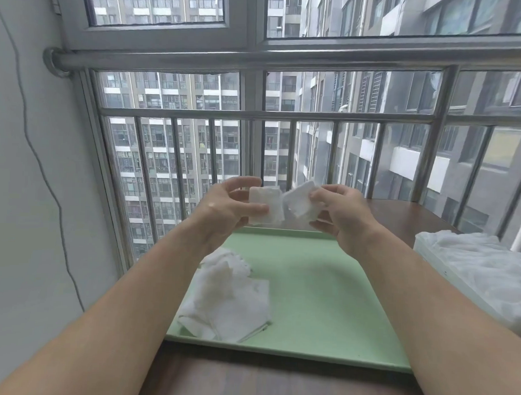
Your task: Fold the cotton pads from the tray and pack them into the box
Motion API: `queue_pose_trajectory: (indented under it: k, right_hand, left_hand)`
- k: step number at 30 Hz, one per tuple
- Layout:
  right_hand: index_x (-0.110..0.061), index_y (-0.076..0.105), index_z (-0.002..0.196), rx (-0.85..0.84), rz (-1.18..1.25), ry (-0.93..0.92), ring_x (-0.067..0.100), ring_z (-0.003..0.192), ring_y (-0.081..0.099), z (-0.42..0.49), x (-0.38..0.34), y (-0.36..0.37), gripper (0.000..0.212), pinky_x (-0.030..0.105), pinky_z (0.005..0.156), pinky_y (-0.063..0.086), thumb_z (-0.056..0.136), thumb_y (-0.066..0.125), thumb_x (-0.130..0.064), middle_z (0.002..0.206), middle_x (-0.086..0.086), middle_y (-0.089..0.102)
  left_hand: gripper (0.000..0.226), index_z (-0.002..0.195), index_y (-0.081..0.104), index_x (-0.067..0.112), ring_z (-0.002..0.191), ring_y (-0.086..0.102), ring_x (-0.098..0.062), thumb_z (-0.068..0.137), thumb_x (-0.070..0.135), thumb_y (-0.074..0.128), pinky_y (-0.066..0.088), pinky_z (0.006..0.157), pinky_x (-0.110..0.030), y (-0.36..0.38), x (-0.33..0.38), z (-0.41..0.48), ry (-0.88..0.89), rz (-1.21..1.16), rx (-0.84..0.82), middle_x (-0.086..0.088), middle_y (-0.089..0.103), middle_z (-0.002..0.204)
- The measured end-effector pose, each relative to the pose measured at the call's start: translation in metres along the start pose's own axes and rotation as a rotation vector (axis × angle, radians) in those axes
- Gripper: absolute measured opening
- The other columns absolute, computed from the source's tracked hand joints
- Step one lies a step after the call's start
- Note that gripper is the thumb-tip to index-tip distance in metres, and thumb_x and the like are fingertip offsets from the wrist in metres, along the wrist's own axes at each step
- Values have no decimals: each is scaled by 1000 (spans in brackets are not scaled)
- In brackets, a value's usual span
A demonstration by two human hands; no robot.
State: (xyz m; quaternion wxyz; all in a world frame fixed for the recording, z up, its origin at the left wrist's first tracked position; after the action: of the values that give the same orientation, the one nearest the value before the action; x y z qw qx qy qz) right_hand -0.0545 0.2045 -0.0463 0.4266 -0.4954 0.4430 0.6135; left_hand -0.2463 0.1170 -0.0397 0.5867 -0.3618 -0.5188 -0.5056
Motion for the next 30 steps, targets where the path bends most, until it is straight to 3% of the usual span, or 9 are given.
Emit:
queue_pose_trajectory:
  k: [3, 9, 16, 19, 22, 26, 30]
  right_hand:
    - [-15, 62, 96, 50, -101, -47, 25, 87, 65, 2, 1, -4, 8, 25, 53, 52, 92, 63, -9, 103, 10, 66]
    - [-11, 63, 100, -210, -90, -37, 23, 79, 68, -10, -1, 16, 17, 25, 55, 53, 87, 72, -3, 98, 10, 70]
    - [-8, 62, 101, -348, -20, -5, 29, 84, 68, -15, -3, 22, 16, 30, 63, 58, 88, 71, -5, 98, 15, 66]
    - [-7, 62, 107, -378, -19, -3, 30, 88, 67, -15, -3, 24, 21, 32, 69, 56, 90, 71, -12, 100, 15, 67]
    - [-7, 64, 108, -369, -13, 10, 28, 83, 68, -15, -3, 27, 18, 30, 65, 56, 97, 63, -21, 102, 15, 67]
    - [-9, 66, 114, -432, -17, -23, 26, 90, 68, -22, -9, 30, 43, 32, 71, 56, 88, 68, -42, 105, 12, 70]
    - [0, 59, 118, -458, 13, -82, 27, 92, 70, -31, -19, 35, 43, 31, 71, 59, 80, 78, -11, 108, 17, 69]
  left_hand:
    - [48, 116, 68, 11, 94, 73, -29, 75, -12, 77, 59, 80, -36, 0, 4, 0, 38, -18, -18, -12, 75, 101]
    - [39, 111, 69, 13, 90, 74, -24, 78, -9, 77, 58, 81, -36, 13, 0, -4, 62, 79, -108, -13, 77, 100]
    - [39, 109, 69, 10, 86, 74, -24, 75, -6, 81, 61, 82, -37, 12, 1, -3, 133, 195, -79, -11, 77, 96]
    - [41, 110, 70, 9, 85, 74, -23, 74, -4, 83, 61, 78, -34, 13, 1, -4, 148, 226, -59, -10, 77, 95]
    - [42, 111, 70, 12, 88, 75, -23, 73, -1, 85, 61, 79, -36, 13, 3, -4, 162, 262, -40, -8, 77, 96]
    - [46, 111, 69, 22, 89, 74, -15, 71, 12, 90, 62, 82, -38, 14, 7, -5, 199, 340, -2, 3, 75, 98]
    - [57, 124, 63, 19, 96, 74, -16, 74, 21, 89, 60, 88, -42, 17, 14, -9, 191, 318, -58, 1, 76, 106]
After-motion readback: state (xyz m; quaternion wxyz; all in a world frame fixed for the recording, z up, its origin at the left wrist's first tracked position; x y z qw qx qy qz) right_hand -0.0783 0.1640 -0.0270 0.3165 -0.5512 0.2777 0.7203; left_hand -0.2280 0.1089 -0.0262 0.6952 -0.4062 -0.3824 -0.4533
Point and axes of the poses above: each hand's wrist, its own z-axis towards the middle knuckle, its own y-axis out of the palm, x = y × z, the point moved 4 cm from there along z, towards the middle knuckle
